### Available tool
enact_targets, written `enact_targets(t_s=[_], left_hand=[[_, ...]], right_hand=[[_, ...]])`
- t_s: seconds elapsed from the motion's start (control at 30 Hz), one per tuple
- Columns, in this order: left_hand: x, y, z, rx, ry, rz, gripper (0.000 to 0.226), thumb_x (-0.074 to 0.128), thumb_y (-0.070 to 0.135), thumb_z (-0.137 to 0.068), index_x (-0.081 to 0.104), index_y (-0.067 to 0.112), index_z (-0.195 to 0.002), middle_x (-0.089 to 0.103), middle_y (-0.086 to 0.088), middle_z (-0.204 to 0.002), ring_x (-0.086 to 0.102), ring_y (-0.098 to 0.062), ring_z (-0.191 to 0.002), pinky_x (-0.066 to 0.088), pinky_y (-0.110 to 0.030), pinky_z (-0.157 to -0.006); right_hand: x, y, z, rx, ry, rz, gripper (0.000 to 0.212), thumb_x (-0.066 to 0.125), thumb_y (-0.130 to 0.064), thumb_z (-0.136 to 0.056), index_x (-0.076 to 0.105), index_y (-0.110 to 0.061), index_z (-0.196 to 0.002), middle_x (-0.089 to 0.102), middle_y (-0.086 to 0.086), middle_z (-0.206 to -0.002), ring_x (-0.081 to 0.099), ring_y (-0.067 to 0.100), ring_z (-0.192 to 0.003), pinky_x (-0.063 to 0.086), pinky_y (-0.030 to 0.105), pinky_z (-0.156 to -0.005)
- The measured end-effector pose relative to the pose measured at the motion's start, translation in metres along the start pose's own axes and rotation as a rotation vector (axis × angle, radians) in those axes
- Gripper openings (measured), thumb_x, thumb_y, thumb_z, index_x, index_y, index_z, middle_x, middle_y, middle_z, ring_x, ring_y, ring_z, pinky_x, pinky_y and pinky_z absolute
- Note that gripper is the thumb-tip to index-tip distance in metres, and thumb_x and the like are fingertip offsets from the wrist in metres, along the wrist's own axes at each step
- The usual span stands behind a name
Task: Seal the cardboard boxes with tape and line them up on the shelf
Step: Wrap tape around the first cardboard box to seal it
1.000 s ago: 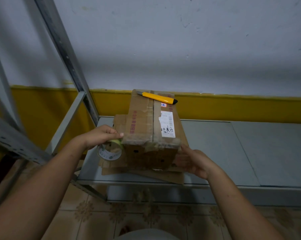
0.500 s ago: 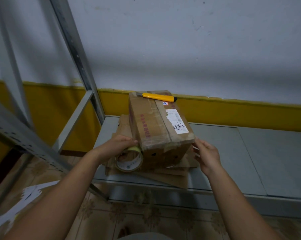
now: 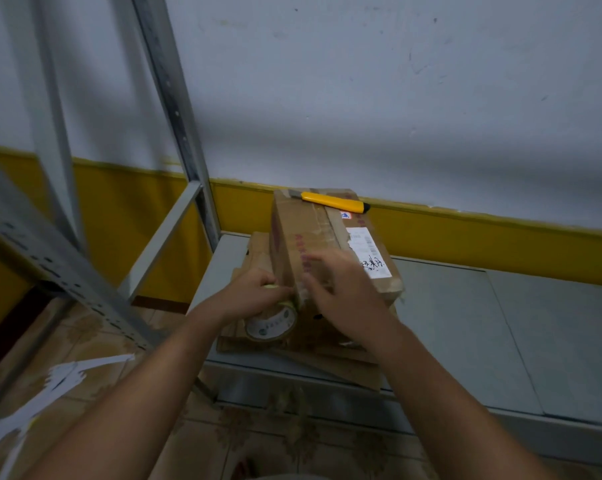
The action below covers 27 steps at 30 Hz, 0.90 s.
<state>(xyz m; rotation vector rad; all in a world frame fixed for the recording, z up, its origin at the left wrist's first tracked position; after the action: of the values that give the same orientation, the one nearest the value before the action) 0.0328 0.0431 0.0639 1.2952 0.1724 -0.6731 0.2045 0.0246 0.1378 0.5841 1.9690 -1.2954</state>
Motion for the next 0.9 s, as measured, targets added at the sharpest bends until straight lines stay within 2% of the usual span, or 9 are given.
enact_targets(t_s=[0.07,0.17,0.37,0.5,0.57,0.67,0.7,0.8,0.9], left_hand=[[0.001,0.001,0.002,0.004,0.012,0.006,0.039,0.07,0.03,-0.1,0.063,0.02,-0.064,0.055,0.014,-0.048,0.052,0.001,-0.045,0.039,-0.018,-0.048],[-0.002,-0.005,0.006,-0.035,0.049,0.032,0.041,0.075,0.042,-0.094,0.065,0.022,-0.06,0.056,0.012,-0.05,0.055,-0.003,-0.05,0.039,-0.019,-0.049],[-0.003,-0.03,0.023,-0.139,0.078,-0.034,0.069,0.071,0.084,-0.075,0.052,0.025,-0.044,0.041,0.011,-0.045,0.042,-0.006,-0.041,0.037,-0.03,-0.058],[-0.003,-0.027,0.033,-0.081,0.169,-0.072,0.059,0.069,0.074,-0.086,0.06,0.032,-0.047,0.05,0.017,-0.045,0.05,0.001,-0.045,0.037,-0.03,-0.056],[-0.002,-0.026,0.033,0.0,0.204,-0.059,0.044,0.067,0.072,-0.09,0.065,0.034,-0.067,0.064,0.022,-0.065,0.061,0.004,-0.065,0.049,-0.035,-0.062],[-0.002,-0.03,0.028,0.064,0.142,0.068,0.022,0.067,0.058,-0.096,0.063,0.04,-0.108,0.072,0.017,-0.109,0.068,0.0,-0.105,0.061,-0.048,-0.089],[-0.001,-0.026,0.027,0.098,0.107,0.117,0.024,0.068,0.05,-0.098,0.058,0.045,-0.119,0.071,0.015,-0.12,0.068,-0.004,-0.113,0.061,-0.05,-0.093],[0.004,0.0,0.027,0.215,0.029,0.116,0.062,0.068,0.031,-0.102,0.037,0.057,-0.149,0.066,0.014,-0.137,0.065,-0.004,-0.123,0.06,-0.043,-0.096],[0.014,0.016,0.021,0.255,-0.054,-0.022,0.073,0.061,0.03,-0.106,0.022,0.067,-0.155,0.048,0.019,-0.158,0.054,-0.002,-0.136,0.054,-0.038,-0.107]], right_hand=[[0.025,0.008,-0.006,0.049,-0.132,0.074,0.049,0.057,-0.053,-0.097,0.052,-0.03,-0.14,0.059,-0.006,-0.137,0.053,0.015,-0.127,0.047,0.043,-0.108],[0.041,0.025,-0.004,0.044,-0.202,0.226,0.07,0.047,-0.064,-0.099,0.032,-0.029,-0.159,0.035,-0.008,-0.164,0.025,0.013,-0.154,0.028,0.047,-0.124],[0.049,0.027,0.009,0.017,-0.236,0.245,0.08,0.026,-0.073,-0.096,0.021,-0.03,-0.163,0.021,-0.012,-0.169,0.013,0.008,-0.157,0.015,0.039,-0.127],[0.05,0.025,0.007,0.017,-0.228,0.238,0.076,0.035,-0.069,-0.099,0.022,-0.03,-0.163,0.021,-0.012,-0.169,0.013,0.008,-0.156,0.011,0.036,-0.126],[0.048,0.028,0.005,0.007,-0.21,0.24,0.073,0.039,-0.066,-0.101,0.023,-0.031,-0.163,0.022,-0.012,-0.169,0.014,0.007,-0.156,0.013,0.038,-0.128],[0.039,0.035,-0.002,-0.01,-0.195,0.228,0.069,0.044,-0.061,-0.102,0.026,-0.031,-0.162,0.026,-0.014,-0.167,0.017,0.005,-0.155,0.014,0.035,-0.125],[0.034,0.036,-0.004,-0.017,-0.201,0.221,0.069,0.045,-0.061,-0.102,0.027,-0.032,-0.162,0.026,-0.016,-0.167,0.017,0.004,-0.155,0.013,0.035,-0.125],[0.025,0.044,-0.01,-0.027,-0.272,0.194,0.068,0.047,-0.058,-0.103,0.025,-0.034,-0.162,0.023,-0.021,-0.165,0.013,-0.001,-0.152,0.012,0.033,-0.125],[0.022,0.058,-0.012,0.002,-0.341,0.128,0.069,0.056,-0.06,-0.098,0.031,-0.039,-0.16,0.025,-0.023,-0.165,0.013,-0.005,-0.152,0.018,0.031,-0.125]])
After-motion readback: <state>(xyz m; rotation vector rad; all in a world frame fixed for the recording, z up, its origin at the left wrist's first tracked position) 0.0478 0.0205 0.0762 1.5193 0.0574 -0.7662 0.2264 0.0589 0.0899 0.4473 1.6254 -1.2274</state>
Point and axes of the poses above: each hand's wrist, its own z-axis away from the middle knuckle, its own x-axis out of the palm, y = z × x, the point moved 7 cm from there along -z, towards the middle knuckle
